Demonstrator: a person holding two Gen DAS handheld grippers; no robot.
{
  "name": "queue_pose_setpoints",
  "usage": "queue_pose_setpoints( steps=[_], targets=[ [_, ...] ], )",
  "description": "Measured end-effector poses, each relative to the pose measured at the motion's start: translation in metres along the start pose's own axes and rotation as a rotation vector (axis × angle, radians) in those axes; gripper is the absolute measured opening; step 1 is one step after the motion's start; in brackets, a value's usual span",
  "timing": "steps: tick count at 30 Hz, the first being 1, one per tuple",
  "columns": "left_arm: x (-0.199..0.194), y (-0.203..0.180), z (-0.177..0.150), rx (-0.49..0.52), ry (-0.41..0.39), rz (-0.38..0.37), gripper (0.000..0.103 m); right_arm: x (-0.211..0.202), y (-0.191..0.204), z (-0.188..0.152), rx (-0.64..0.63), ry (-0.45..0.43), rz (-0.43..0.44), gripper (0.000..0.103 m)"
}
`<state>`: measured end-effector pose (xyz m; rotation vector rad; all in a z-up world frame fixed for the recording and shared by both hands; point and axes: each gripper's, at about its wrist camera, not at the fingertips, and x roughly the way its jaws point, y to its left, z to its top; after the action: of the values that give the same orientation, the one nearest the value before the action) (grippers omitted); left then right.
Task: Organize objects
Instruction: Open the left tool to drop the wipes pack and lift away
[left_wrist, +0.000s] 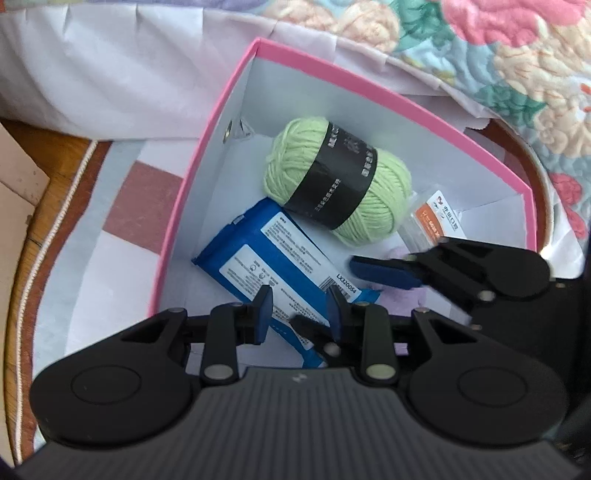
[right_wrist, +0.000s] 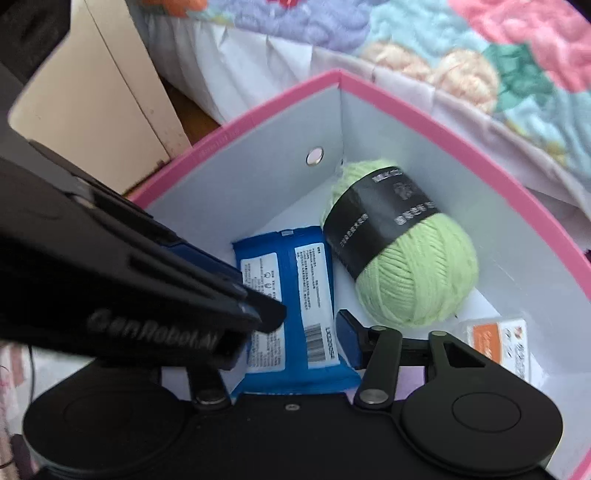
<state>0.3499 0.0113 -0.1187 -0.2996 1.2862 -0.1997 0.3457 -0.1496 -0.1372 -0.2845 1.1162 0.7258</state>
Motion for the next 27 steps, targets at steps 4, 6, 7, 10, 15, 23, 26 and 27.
queue_pose_setpoints(
  steps=[4, 6, 7, 10, 15, 23, 26, 27],
  targets=[
    [-0.018, -0.006, -0.003, 0.044, -0.026, 0.007, 0.035, -0.042, 0.005, -0.015, 0.018, -0.054, -0.043, 0.067],
    [-0.030, -0.010, -0.007, 0.073, -0.029, 0.020, 0.038, -0.067, 0.011, -0.026, 0.005, -0.080, -0.097, 0.067],
    [-0.037, -0.013, -0.010, 0.091, -0.031, 0.032, 0.041, -0.079, 0.012, -0.029, 0.004, -0.094, -0.107, 0.067],
    [-0.060, -0.020, -0.020, 0.147, -0.036, 0.073, 0.043, -0.117, 0.018, -0.042, 0.010, -0.139, -0.136, 0.070],
    [-0.095, -0.026, -0.041, 0.202, -0.025, 0.089, 0.047, -0.150, 0.045, -0.047, 0.008, -0.186, -0.165, 0.074],
    [-0.158, -0.028, -0.074, 0.251, -0.067, 0.077, 0.054, -0.200, 0.088, -0.061, 0.026, -0.246, -0.156, 0.080],
    [-0.177, -0.027, -0.086, 0.259, -0.080, 0.064, 0.056, -0.215, 0.103, -0.067, 0.032, -0.230, -0.139, 0.081],
    [-0.182, -0.025, -0.091, 0.261, -0.077, 0.052, 0.058, -0.219, 0.107, -0.070, 0.027, -0.224, -0.135, 0.081]
  ],
)
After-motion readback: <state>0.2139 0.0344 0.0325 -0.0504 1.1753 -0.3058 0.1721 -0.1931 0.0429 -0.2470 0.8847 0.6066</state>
